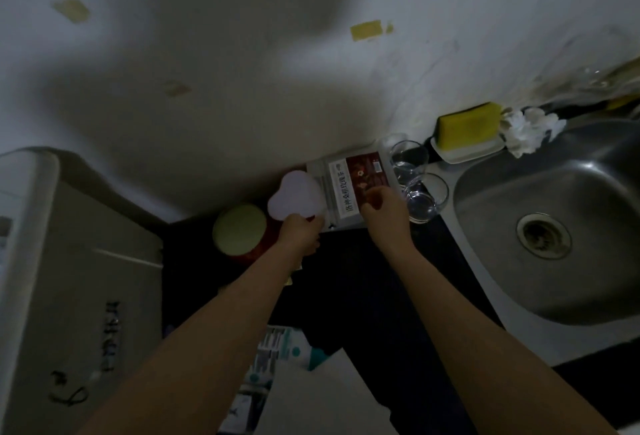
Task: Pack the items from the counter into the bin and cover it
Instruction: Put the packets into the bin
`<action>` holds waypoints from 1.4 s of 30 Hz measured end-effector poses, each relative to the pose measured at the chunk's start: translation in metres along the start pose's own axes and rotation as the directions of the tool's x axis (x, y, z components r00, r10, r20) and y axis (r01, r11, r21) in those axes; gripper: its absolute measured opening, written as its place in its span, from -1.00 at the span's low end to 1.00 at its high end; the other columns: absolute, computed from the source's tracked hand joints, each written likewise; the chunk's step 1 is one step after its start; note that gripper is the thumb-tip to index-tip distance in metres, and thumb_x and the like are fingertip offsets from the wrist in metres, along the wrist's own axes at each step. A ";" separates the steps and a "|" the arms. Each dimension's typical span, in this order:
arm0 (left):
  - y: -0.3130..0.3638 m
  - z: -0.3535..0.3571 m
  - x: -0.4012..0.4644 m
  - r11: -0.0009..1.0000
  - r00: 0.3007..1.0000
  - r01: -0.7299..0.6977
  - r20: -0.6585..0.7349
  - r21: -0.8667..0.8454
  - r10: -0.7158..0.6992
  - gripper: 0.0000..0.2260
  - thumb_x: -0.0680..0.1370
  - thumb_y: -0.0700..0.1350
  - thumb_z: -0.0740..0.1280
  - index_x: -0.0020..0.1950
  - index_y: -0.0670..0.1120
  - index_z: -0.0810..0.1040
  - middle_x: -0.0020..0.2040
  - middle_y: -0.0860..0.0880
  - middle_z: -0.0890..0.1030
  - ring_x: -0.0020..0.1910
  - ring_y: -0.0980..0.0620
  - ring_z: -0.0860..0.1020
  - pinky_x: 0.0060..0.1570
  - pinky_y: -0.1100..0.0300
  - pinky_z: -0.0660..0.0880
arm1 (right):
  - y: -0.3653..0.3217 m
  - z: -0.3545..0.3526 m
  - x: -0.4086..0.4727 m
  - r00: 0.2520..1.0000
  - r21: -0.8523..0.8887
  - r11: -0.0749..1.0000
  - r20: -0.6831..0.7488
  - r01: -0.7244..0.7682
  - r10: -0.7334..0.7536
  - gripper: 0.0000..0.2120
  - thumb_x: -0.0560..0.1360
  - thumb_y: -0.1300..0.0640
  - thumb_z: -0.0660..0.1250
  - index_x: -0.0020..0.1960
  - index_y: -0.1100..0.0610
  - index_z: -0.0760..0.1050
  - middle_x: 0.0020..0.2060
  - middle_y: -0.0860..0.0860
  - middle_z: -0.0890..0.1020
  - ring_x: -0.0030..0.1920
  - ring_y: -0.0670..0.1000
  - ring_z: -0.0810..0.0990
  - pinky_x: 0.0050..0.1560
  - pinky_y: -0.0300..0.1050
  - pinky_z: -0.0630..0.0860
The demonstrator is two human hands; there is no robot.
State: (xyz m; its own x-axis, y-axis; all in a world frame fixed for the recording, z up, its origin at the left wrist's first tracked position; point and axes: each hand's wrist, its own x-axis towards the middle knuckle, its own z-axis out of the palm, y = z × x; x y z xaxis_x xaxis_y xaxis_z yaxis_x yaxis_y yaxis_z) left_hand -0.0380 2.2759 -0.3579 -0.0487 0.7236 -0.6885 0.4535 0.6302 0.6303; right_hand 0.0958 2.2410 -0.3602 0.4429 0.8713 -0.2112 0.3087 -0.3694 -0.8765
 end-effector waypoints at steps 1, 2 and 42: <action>0.001 0.004 0.002 0.998 0.999 0.036 0.030 -0.045 -0.035 -0.84 0.61 -0.10 0.22 -0.02 -0.19 0.48 -0.13 -0.11 0.51 -0.17 -0.01 0.51 -0.20 0.22 0.48 | 0.000 0.002 0.004 1.000 0.002 1.000 0.009 -0.003 0.003 -0.75 0.48 0.33 0.24 0.15 0.30 0.49 0.06 0.15 0.58 0.02 -0.03 0.51 0.00 -0.25 0.42; 0.002 0.008 0.004 0.994 0.997 0.068 0.046 -0.084 -0.064 -0.79 0.61 -0.11 0.23 0.13 -0.23 0.47 0.00 -0.15 0.54 -0.07 -0.06 0.53 -0.12 0.20 0.49 | 0.000 0.004 0.006 1.000 0.001 1.000 0.026 -0.010 0.010 -0.75 0.49 0.33 0.24 0.16 0.30 0.48 0.07 0.14 0.57 0.01 -0.05 0.49 -0.02 -0.27 0.40; 0.051 -0.211 -0.217 0.523 0.569 -0.711 -0.053 0.470 0.820 -0.73 0.55 -0.33 0.22 -0.27 -0.04 0.34 -0.20 -0.05 0.51 -0.24 0.01 0.59 -0.31 0.21 0.62 | -0.174 0.028 -0.102 0.929 0.210 0.939 0.195 0.274 -0.315 -0.52 0.55 0.16 0.21 0.45 0.07 0.19 0.32 0.06 0.42 0.11 0.09 0.56 0.05 0.07 0.59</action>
State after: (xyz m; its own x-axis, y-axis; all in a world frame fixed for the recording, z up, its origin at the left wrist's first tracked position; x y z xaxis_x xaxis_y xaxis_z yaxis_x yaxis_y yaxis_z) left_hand -0.1924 2.2105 -0.1012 0.2973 0.9438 0.1442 0.6901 -0.3167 0.6508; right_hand -0.0266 2.2251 -0.1985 0.1499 0.9887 -0.0047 0.2344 -0.0401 -0.9713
